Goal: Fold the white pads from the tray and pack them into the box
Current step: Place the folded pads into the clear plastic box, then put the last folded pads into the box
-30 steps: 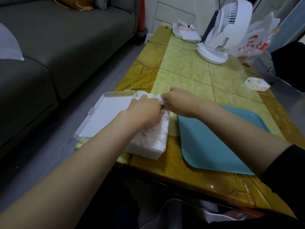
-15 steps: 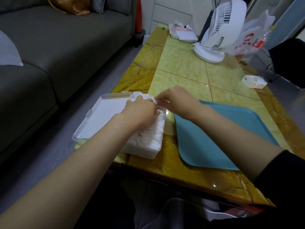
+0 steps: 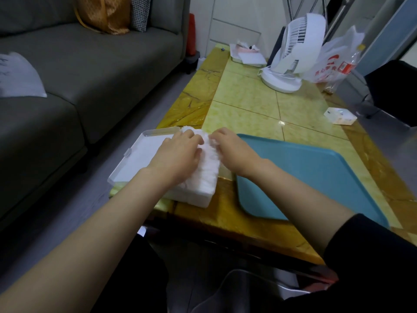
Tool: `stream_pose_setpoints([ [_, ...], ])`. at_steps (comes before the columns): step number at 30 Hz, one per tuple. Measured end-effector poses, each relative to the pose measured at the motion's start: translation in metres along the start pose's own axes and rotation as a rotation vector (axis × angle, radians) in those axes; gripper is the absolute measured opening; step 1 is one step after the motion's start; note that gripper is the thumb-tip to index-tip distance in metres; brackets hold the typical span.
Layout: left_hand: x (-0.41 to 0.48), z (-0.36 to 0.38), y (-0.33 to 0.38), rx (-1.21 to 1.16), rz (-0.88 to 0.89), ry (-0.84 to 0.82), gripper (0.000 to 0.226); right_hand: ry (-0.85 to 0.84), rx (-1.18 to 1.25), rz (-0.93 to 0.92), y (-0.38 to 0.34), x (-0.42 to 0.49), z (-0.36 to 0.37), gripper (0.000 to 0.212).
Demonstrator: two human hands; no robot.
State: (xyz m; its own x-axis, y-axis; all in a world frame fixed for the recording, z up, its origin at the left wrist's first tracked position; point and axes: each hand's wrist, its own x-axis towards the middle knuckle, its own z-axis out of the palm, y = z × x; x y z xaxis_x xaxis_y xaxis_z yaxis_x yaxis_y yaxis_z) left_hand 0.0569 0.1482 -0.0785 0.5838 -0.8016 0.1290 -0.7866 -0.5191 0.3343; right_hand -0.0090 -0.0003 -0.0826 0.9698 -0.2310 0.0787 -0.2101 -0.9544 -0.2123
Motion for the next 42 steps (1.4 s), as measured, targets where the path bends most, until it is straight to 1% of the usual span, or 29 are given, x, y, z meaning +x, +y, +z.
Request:
stream_pose_setpoints([
  [2,-0.019,-0.004,-0.011,-0.04,-0.042,0.083,0.028,0.102,0.082,0.022,-0.014,-0.014,-0.003,0.04],
  [3,-0.029,-0.006,-0.017,-0.041,-0.07,0.108,0.026,0.126,0.098,0.021,-0.022,-0.019,-0.003,0.042],
  [6,-0.059,-0.006,-0.032,-0.014,-0.183,0.139,0.025,0.106,0.07,0.082,-0.043,-0.029,0.002,0.049],
  [8,-0.077,-0.004,-0.042,0.004,-0.256,0.101,0.027,0.057,0.067,0.174,-0.052,-0.036,0.008,0.052],
  [10,-0.092,-0.001,-0.048,-0.005,-0.304,0.031,0.026,0.04,0.09,0.225,-0.054,-0.042,0.014,0.047],
  [12,-0.102,0.001,-0.053,-0.022,-0.327,0.015,0.023,0.08,0.164,0.258,-0.053,-0.045,0.019,0.037],
  [15,-0.101,0.003,-0.056,-0.017,-0.344,0.044,0.02,0.112,0.217,0.265,-0.051,-0.051,0.02,0.029],
  [19,-0.09,0.003,-0.055,-0.003,-0.362,0.085,0.011,0.097,0.211,0.268,-0.046,-0.054,0.017,0.02],
  [21,-0.087,0.004,-0.053,0.024,-0.358,0.119,0.012,0.085,0.163,0.258,-0.043,-0.054,0.016,0.013],
  [23,-0.086,0.002,-0.053,0.024,-0.372,0.175,0.018,0.075,0.139,0.248,-0.043,-0.054,0.014,0.015],
  [25,-0.085,-0.002,-0.051,-0.018,-0.344,0.286,0.021,0.072,0.129,0.251,-0.042,-0.054,0.014,0.016],
  [27,-0.084,-0.006,-0.047,-0.073,-0.21,0.43,0.018,0.066,0.141,0.255,-0.043,-0.055,0.012,0.019],
  [29,-0.083,-0.009,-0.04,-0.083,-0.053,0.5,0.017,0.056,0.217,0.265,-0.044,-0.054,0.011,0.013],
  [30,-0.083,-0.011,-0.033,-0.086,0.018,0.495,0.017,0.061,0.27,0.273,-0.044,-0.055,0.011,0.018],
  [32,-0.083,-0.015,-0.018,-0.103,0.162,0.457,0.018,0.097,0.383,0.304,-0.045,-0.058,0.009,0.038],
  [34,-0.083,-0.016,-0.004,-0.154,0.254,0.384,0.02,0.156,0.473,0.326,-0.044,-0.061,0.009,0.042],
  [37,-0.082,-0.012,0.005,-0.293,0.172,0.229,0.013,0.167,0.517,0.338,-0.043,-0.067,0.004,0.043],
  [38,-0.081,-0.01,0.006,-0.303,0.152,0.196,0.013,0.162,0.508,0.318,-0.043,-0.069,0.002,0.043],
  [40,-0.078,-0.005,0.006,-0.246,0.134,0.161,0.016,0.15,0.447,0.248,-0.041,-0.072,-0.003,0.047],
  [42,-0.074,-0.002,0.006,-0.106,0.111,0.12,0.024,0.112,0.323,0.186,-0.038,-0.069,-0.004,0.052],
])
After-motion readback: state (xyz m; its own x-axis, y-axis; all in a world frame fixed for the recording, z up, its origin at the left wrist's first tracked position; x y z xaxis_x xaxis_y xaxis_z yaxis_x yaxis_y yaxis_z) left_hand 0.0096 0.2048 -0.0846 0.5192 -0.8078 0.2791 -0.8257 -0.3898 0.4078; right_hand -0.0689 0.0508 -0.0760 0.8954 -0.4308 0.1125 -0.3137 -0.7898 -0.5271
